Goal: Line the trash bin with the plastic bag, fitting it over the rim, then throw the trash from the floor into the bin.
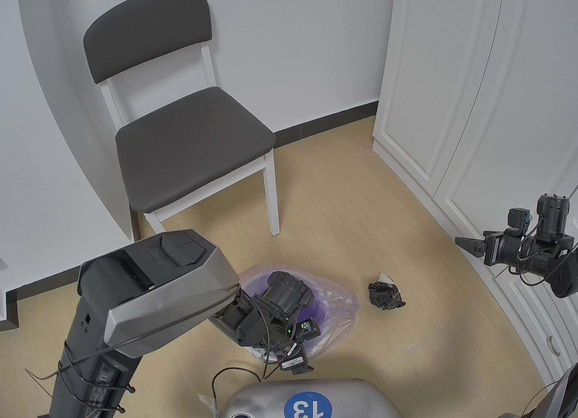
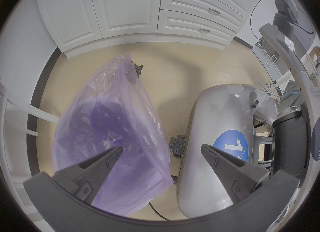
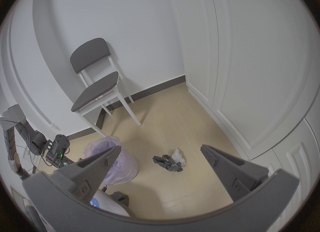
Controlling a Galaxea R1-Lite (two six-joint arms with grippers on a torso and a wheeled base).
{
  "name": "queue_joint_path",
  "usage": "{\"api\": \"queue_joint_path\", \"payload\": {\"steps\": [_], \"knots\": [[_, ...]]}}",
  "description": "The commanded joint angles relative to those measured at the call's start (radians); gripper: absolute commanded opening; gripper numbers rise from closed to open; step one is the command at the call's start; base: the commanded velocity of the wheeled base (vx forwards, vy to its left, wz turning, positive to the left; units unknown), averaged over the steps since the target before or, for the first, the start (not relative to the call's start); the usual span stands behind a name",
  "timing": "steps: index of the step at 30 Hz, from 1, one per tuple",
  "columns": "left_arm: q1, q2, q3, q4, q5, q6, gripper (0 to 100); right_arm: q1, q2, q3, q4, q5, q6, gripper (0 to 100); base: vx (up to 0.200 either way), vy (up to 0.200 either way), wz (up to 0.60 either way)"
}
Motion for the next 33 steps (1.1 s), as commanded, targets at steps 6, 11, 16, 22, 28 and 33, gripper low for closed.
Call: {"api": "queue_joint_path", "payload": {"steps": [6, 11, 16, 22, 28, 33], "knots": [[0.002, 0.008, -0.002, 0.001, 0.007, 0.003, 0, -0.001, 0.002, -0.002, 0.000, 0.001, 0.000, 100, 0.000, 0.000, 0.00], [-0.003, 0.007, 0.009, 0.000, 0.012, 0.000, 0, -0.002, -0.001, -0.001, 0.000, 0.001, 0.000, 100, 0.000, 0.000, 0.00], [-0.003, -0.015, 0.060, -0.006, 0.027, -0.007, 0, -0.002, -0.004, -0.001, 0.000, 0.001, -0.001, 100, 0.000, 0.000, 0.00], [-0.049, -0.102, 0.182, -0.046, 0.014, -0.112, 0, -0.008, -0.007, 0.001, 0.000, 0.001, -0.001, 100, 0.000, 0.000, 0.00], [-0.112, -0.166, 0.333, -0.118, 0.003, -0.215, 0, -0.008, -0.007, 0.002, 0.000, 0.001, -0.003, 100, 0.000, 0.000, 0.00], [-0.122, -0.169, 0.391, -0.178, 0.003, -0.233, 0, -0.008, -0.008, 0.004, 0.000, 0.001, -0.003, 100, 0.000, 0.000, 0.00]]}}
